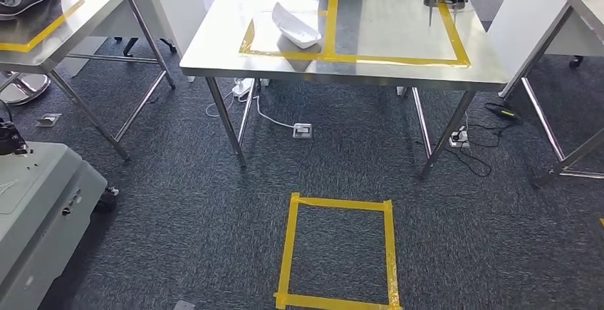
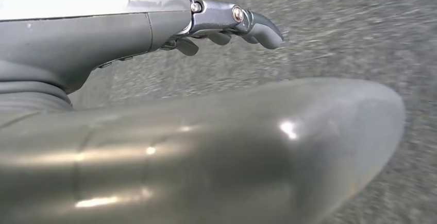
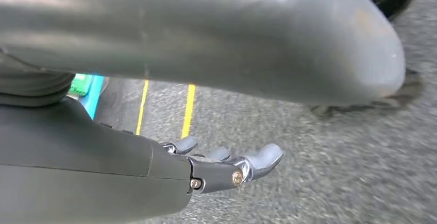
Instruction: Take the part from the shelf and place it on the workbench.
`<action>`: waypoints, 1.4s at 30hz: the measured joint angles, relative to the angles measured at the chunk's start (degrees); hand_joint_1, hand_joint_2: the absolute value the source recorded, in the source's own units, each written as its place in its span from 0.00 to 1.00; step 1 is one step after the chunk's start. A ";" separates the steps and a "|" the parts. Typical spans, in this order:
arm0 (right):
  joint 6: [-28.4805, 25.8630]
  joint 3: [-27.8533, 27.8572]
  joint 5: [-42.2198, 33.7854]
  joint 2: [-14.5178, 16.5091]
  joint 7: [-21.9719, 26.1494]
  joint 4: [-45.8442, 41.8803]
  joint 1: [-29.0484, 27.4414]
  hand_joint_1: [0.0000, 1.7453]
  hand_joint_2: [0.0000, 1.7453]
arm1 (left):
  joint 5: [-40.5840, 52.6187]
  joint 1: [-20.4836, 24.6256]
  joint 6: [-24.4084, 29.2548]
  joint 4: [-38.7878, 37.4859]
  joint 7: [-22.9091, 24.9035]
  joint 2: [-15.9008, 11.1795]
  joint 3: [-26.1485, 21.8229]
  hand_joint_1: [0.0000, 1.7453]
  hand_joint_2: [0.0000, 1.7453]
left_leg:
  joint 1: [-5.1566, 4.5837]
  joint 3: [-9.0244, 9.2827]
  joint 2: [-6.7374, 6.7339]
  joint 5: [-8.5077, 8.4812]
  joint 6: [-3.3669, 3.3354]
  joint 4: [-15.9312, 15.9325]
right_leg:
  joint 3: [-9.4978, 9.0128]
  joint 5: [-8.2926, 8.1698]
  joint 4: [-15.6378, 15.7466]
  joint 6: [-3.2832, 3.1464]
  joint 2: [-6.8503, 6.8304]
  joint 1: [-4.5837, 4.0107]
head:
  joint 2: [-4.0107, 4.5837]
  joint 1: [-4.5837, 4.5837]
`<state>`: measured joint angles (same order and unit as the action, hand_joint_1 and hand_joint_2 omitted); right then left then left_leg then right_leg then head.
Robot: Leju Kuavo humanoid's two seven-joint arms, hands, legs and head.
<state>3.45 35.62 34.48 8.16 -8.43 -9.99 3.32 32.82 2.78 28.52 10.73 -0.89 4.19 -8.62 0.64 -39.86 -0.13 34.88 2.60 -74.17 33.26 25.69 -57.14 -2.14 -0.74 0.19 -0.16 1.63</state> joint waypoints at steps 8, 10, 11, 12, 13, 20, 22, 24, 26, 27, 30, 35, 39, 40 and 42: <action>-0.89 -0.10 -1.56 0.01 4.49 -0.07 1.45 0.00 0.00 | 2.73 1.04 -2.46 -0.02 -3.23 -0.26 -0.29 0.00 0.00 | -0.45 15.10 0.15 -1.47 -1.94 16.61 | 4.93 -5.23 -1.30 2.18 -0.26 -0.09 | -0.01 0.07; -1.11 0.12 -1.27 -0.20 3.40 -0.04 1.67 0.00 0.00 | 3.18 1.84 -3.56 0.03 -4.01 -0.09 -0.28 0.00 0.00 | -0.41 13.84 -0.18 -2.86 -3.17 16.64 | 5.60 -4.20 -1.90 2.96 -0.02 0.22 | -0.01 0.04; -1.30 0.08 -0.70 -0.28 2.50 -0.03 1.62 0.00 0.00 | 3.60 2.36 -4.23 0.12 -4.26 0.07 -0.25 0.00 0.00 | -0.31 12.99 -0.28 -3.71 -3.69 16.70 | 6.22 -1.87 -3.55 3.27 0.14 0.32 | 0.00 -0.01; -1.61 0.00 -0.33 -0.34 1.73 -0.02 1.55 0.00 0.00 | 4.23 2.99 -5.10 0.21 -4.37 0.30 -0.11 0.00 0.00 | -0.26 11.99 -0.31 -4.59 -4.02 16.70 | 7.04 1.57 -6.57 3.51 0.30 0.41 | 0.00 -0.11; -1.92 -0.05 -0.36 -0.36 1.26 -0.02 1.45 0.00 0.00 | 4.97 3.57 -6.17 0.30 -4.23 0.55 0.16 0.00 0.00 | -0.29 10.92 -0.25 -5.44 -4.18 16.66 | 7.87 4.90 -10.34 3.68 0.39 0.41 | 0.01 -0.23; -3.22 1.63 -4.83 -0.21 3.25 -0.03 1.69 0.00 1.00 | 7.82 5.89 -13.11 0.40 0.23 1.59 2.77 0.00 0.00 | -0.48 4.33 -0.73 -10.02 -3.20 15.22 | -3.57 4.34 -6.28 2.61 0.61 0.06 | 0.00 -0.38; -3.43 2.82 -6.33 0.05 3.42 -0.03 1.64 0.00 1.00 | 7.77 6.24 -13.61 0.44 0.27 1.58 3.04 0.00 0.25 | -0.44 4.02 -0.82 -10.78 -2.50 15.13 | -7.16 6.44 -0.52 1.90 0.54 -0.32 | -0.01 -0.40; -3.77 3.77 -6.78 0.45 2.53 -0.02 1.48 0.00 1.00 | 6.96 6.34 -13.64 0.44 -0.32 1.43 3.03 0.00 0.75 | -0.31 3.95 -0.84 -11.43 -1.68 15.32 | -6.90 6.09 0.37 1.24 0.40 -0.33 | 0.00 -0.49; -4.14 4.30 -6.52 0.78 0.79 -0.01 1.36 0.00 1.00 | 5.40 6.06 -13.44 0.43 -1.25 1.27 2.92 0.00 1.00 | -0.23 3.00 -0.51 -9.42 -1.06 13.55 | -6.20 4.95 0.66 0.33 0.23 -0.08 | 0.01 -0.42; -4.23 4.47 -6.39 0.92 0.00 0.00 1.27 0.00 1.00 | 4.66 5.80 -13.29 0.43 -1.64 1.20 2.80 0.00 1.00 | -0.15 2.06 -0.30 -7.11 -0.82 11.01 | -5.72 4.37 0.74 0.01 0.15 0.02 | 0.01 -0.32; -4.00 4.94 -6.27 1.08 -1.06 0.00 0.83 0.00 1.00 | 3.43 4.72 -12.31 0.37 -0.49 1.13 2.22 0.00 1.00 | -0.07 -0.57 -0.07 -1.41 -0.25 1.19 | -4.07 3.24 0.51 -0.21 0.12 0.01 | 0.01 -0.14; -3.73 3.68 -5.39 0.75 -1.09 -1.06 0.51 0.00 0.75 | 0.32 1.65 -11.80 0.08 3.15 0.49 0.98 0.00 1.00 | -0.14 8.86 -0.09 -5.48 -0.71 12.66 | -2.32 2.64 -0.74 0.45 0.06 0.04 | 0.00 -0.14; -3.80 -0.34 -8.34 -0.34 -0.07 -3.00 0.23 0.00 0.00 | -3.66 -1.26 -13.61 -0.02 3.25 0.14 0.95 0.00 0.50 | -0.36 10.35 0.07 -5.62 -1.72 15.98 | -1.94 2.49 -1.10 0.60 0.10 -0.23 | 0.00 -0.16; -3.81 -1.48 -9.30 -0.68 0.23 -3.44 -0.02 0.00 0.00 | -4.75 -1.84 -14.14 0.08 3.21 0.05 0.95 0.00 0.25 | -0.34 10.26 0.11 -5.70 -1.85 16.05 | -1.86 2.45 -1.04 0.25 0.08 -0.27 | -0.01 -0.17; -3.82 -3.88 -11.28 -1.31 0.86 -4.17 -0.76 0.00 0.00 | -6.92 -2.80 -15.18 0.48 3.08 -0.19 0.96 0.00 0.00 | -0.45 10.02 0.13 -5.81 -2.09 16.03 | -1.83 2.16 -0.85 0.08 0.07 -0.27 | 0.00 -0.18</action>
<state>-0.37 31.74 23.20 6.86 -7.57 -14.16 2.56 25.90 -0.02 13.34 11.21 2.19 4.01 -7.67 0.20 -29.84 0.00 29.07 0.51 -58.14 31.43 27.85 -58.00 -2.06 -0.68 -0.08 -0.16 1.45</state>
